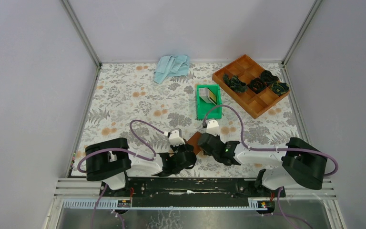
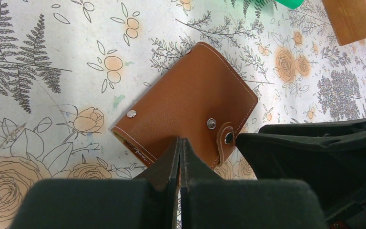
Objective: Put the credit cards into the card holder
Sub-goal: Close the card holder at the center of the board.
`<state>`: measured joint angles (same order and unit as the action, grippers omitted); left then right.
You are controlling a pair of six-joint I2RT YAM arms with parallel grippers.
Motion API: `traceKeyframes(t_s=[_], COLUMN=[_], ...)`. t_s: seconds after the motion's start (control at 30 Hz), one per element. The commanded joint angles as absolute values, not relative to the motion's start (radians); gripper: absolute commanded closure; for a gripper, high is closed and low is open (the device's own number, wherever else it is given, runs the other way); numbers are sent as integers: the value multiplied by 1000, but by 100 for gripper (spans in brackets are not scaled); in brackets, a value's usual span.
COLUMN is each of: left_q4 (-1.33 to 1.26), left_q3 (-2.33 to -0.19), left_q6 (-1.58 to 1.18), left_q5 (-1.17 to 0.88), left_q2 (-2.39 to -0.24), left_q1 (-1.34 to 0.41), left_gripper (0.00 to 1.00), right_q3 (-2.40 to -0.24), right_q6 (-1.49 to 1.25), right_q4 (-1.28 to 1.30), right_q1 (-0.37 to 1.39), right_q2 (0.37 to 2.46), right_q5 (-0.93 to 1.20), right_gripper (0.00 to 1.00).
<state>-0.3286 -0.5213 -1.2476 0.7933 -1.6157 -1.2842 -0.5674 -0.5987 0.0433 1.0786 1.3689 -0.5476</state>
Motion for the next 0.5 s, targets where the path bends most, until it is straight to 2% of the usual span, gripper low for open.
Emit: traceKeyframes(t_s=[0.0, 0.47], left_q4=[-237, -169], left_q3=[-511, -465], left_q6=[-1231, -1264], left_q5=[769, 828], left_q2=[-1641, -1524], left_q1=[-1292, -1292], left_gripper=[100, 99], right_q3=[-623, -639], right_q6=[-592, -594], right_q4=[11, 29], right_q1=[1072, 1072], right_q2=[1382, 1396], right_q5=[-551, -575], right_gripper=[57, 57])
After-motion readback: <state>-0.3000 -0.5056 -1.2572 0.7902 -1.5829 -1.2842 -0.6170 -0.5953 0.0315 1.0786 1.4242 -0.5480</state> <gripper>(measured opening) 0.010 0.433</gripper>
